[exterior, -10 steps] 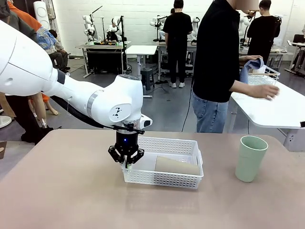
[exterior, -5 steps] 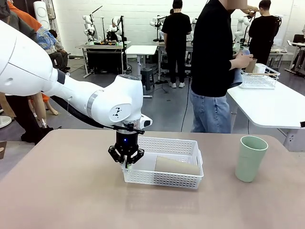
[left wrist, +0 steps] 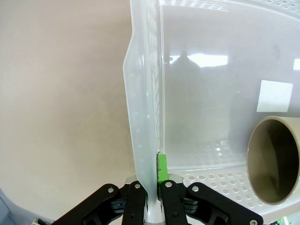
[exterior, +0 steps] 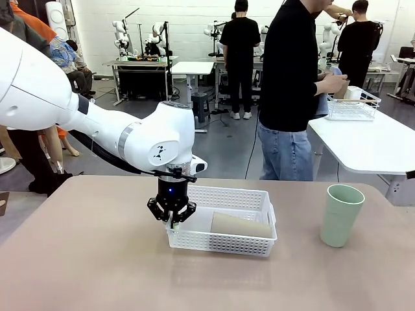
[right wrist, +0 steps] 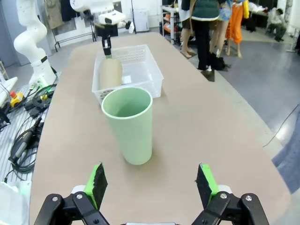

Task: Clean and organize the cups into the basket.
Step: Pick up the Reusable plastic cup from the right side of the table and stack it inside the Organizing basket in the center of the table.

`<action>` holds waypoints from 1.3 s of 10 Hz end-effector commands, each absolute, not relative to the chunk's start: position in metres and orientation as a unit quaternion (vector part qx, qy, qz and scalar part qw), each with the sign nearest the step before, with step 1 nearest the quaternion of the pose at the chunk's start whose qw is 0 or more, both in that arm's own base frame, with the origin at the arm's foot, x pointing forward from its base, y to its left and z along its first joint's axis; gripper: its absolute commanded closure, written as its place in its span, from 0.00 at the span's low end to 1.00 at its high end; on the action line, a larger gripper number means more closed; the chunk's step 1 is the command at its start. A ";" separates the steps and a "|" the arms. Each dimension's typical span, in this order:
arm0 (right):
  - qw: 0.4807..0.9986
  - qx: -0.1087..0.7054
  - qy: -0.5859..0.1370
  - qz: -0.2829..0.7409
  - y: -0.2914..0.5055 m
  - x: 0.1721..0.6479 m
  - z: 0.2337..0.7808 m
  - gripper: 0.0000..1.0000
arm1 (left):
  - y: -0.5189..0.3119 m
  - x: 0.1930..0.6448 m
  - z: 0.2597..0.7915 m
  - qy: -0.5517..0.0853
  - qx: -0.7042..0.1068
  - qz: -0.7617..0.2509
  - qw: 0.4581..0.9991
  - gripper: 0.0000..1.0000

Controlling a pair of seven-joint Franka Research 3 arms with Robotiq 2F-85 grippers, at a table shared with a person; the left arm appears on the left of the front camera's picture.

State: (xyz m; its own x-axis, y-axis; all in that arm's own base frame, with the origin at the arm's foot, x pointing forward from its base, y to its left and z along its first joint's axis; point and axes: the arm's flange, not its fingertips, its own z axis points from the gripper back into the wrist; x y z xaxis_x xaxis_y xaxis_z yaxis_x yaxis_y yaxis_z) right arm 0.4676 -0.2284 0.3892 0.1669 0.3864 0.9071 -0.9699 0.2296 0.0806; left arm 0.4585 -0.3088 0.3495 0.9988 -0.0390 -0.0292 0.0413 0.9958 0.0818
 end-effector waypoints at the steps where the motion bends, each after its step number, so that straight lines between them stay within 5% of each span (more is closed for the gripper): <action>1: 0.673 0.372 -0.383 0.512 -0.223 0.469 0.356 0.00 | -0.308 0.457 0.345 0.014 0.047 -0.025 0.999 1.00; 8: 0.687 0.382 -0.327 0.525 -0.192 0.479 0.264 0.00 | -0.308 0.457 0.345 0.014 0.047 -0.025 0.999 1.00; 13: 0.622 0.412 -0.374 0.552 -0.159 0.476 0.269 0.00 | -0.308 0.457 0.345 0.014 0.047 -0.025 0.999 1.00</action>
State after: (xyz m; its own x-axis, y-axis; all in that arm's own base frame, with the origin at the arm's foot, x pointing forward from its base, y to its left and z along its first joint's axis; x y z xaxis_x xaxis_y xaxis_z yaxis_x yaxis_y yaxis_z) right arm 0.4844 -0.1698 0.2671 0.1675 0.4154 0.8941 -0.9858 0.0800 0.1475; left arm 0.4585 -0.3088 0.3495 0.9988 -0.0391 -0.0292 0.0413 0.9958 0.0818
